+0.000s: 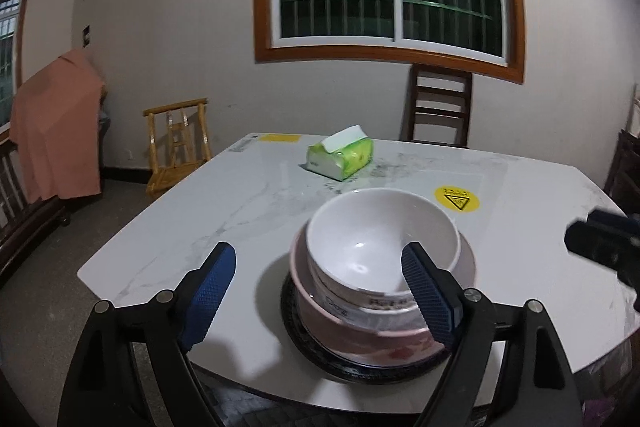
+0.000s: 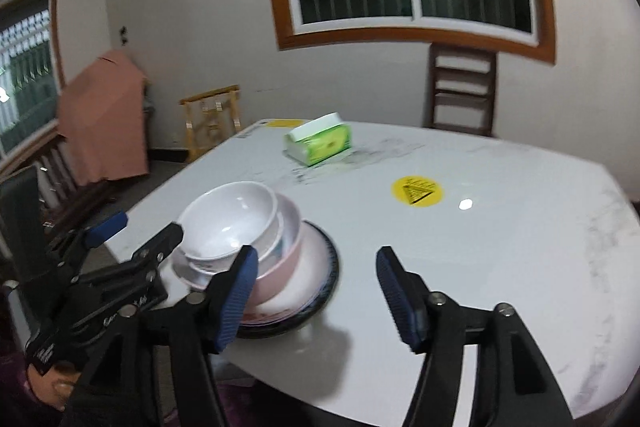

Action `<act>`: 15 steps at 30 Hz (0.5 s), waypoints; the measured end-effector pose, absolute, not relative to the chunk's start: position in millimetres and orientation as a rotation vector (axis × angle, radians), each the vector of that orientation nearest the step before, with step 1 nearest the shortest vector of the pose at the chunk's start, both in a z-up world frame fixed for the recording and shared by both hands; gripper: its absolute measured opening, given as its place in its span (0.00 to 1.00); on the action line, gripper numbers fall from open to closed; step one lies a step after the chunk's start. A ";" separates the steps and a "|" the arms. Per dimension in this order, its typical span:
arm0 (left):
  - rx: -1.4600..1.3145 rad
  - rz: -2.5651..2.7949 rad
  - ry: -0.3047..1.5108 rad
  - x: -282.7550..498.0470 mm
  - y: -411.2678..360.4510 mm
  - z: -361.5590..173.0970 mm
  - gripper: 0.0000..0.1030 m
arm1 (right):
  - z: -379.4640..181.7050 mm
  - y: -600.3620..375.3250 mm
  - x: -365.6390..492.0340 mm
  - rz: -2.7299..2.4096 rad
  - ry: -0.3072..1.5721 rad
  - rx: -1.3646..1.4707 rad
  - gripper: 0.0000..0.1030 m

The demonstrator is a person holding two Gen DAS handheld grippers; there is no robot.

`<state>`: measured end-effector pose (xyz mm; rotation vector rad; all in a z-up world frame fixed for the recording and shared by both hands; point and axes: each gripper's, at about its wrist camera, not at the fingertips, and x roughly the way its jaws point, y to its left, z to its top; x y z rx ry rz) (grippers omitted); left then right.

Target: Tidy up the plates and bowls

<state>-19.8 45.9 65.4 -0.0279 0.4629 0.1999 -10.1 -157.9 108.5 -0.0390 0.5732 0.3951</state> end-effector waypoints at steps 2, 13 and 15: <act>-0.018 0.194 0.453 -22.2 43.3 62.6 0.80 | 111.8 -155.9 -18.9 0.372 0.519 -0.054 0.63; -0.014 0.170 0.486 -23.9 38.8 54.2 0.81 | 108.9 -147.6 -48.0 0.419 0.375 -0.078 0.63; -0.002 0.175 0.484 -23.6 37.8 53.4 0.82 | 107.1 -152.5 -47.5 0.411 0.363 -0.042 0.63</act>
